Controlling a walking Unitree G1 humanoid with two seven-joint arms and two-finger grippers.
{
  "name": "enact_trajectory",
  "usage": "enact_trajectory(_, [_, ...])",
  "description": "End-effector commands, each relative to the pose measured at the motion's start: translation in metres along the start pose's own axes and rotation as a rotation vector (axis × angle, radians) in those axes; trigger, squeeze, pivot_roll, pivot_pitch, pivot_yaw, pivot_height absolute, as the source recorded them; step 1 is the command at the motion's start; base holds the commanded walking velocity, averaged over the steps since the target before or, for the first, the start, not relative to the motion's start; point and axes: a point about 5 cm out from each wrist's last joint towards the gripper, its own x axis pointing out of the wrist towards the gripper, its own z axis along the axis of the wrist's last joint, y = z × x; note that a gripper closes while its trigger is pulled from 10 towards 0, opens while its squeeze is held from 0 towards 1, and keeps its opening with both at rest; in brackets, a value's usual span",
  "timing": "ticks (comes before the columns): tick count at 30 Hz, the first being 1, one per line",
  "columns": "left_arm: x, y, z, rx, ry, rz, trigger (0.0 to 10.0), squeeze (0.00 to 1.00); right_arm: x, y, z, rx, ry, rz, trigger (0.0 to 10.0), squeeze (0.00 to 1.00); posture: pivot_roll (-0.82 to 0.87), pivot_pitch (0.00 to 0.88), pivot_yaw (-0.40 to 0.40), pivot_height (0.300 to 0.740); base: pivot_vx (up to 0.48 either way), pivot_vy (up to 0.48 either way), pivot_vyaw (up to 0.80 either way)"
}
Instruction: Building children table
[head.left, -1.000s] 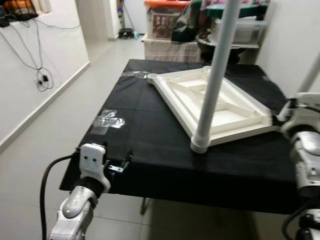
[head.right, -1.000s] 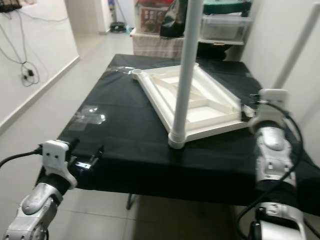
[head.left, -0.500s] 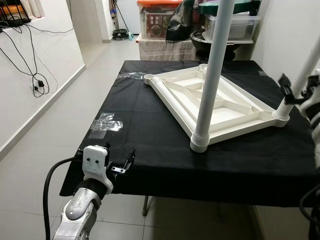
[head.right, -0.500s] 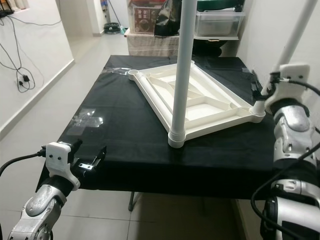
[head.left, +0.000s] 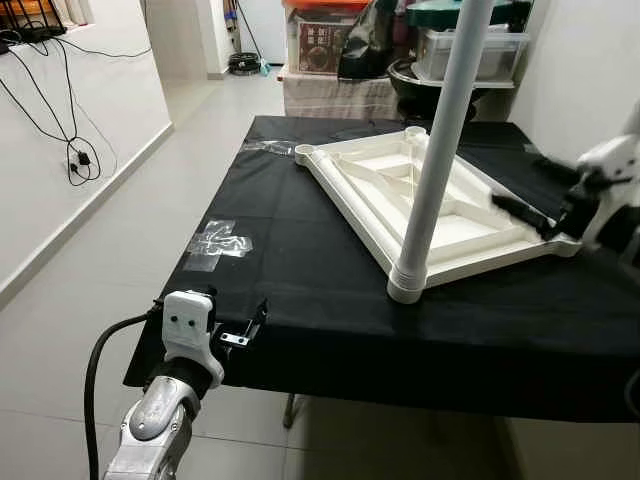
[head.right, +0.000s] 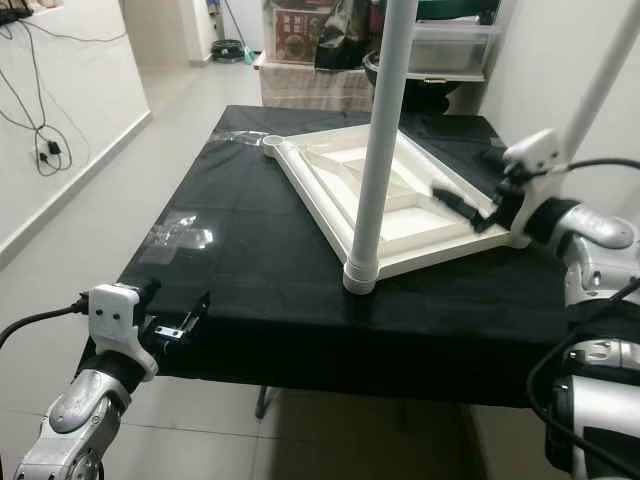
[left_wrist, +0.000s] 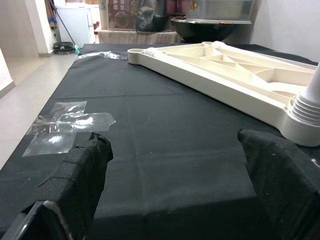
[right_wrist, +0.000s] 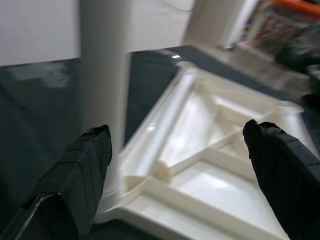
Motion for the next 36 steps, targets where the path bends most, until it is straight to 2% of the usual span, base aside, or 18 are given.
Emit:
enact_trajectory(1, [-0.001, 0.001, 0.000, 0.003, 0.000, -0.007, 10.0, 0.00, 0.002, 0.003, -0.002, 0.009, 0.015, 0.058, 10.0, 0.00, 0.09, 0.000, -0.078, 0.740, 0.000, 0.000, 0.00])
enact_trajectory(2, [-0.001, 0.000, 0.000, 0.002, 0.000, -0.008, 10.0, 0.00, 0.005, 0.009, -0.003, 0.015, 0.018, 0.118, 10.0, 0.00, 0.09, 0.000, -0.077, 0.740, 0.000, 0.000, 0.00])
enact_trajectory(6, [0.001, -0.003, -0.001, 0.000, 0.001, -0.016, 10.0, 0.00, 0.015, 0.020, -0.008, 0.019, 0.020, 0.211, 10.0, 0.00, 0.09, 0.000, -0.078, 0.740, 0.000, 0.000, 0.00])
enact_trajectory(13, [0.001, -0.003, -0.001, 0.000, 0.002, -0.019, 10.0, 0.00, 0.032, 0.031, -0.013, 0.033, 0.007, 0.242, 10.0, 0.00, 0.10, 0.000, -0.081, 0.740, 0.000, 0.000, 0.00])
enact_trajectory(18, [0.001, -0.003, -0.001, 0.000, 0.001, -0.019, 10.0, 0.00, 0.041, 0.030, -0.010, 0.041, -0.008, 0.221, 10.0, 0.00, 0.10, 0.000, -0.085, 0.740, 0.000, 0.000, 0.00])
enact_trajectory(29, [-0.002, -0.003, -0.002, -0.001, 0.007, -0.007, 10.0, 0.00, 0.046, 0.029, -0.009, 0.046, 0.004, 0.197, 10.0, 0.00, 0.10, 0.000, -0.094, 0.740, 0.000, 0.000, 0.00])
enact_trajectory(36, [-0.001, -0.004, -0.002, -0.003, 0.006, -0.011, 10.0, 0.00, 0.051, 0.026, -0.004, 0.061, -0.037, 0.133, 10.0, 0.00, 0.10, 0.000, -0.092, 0.740, 0.000, 0.000, 0.00])
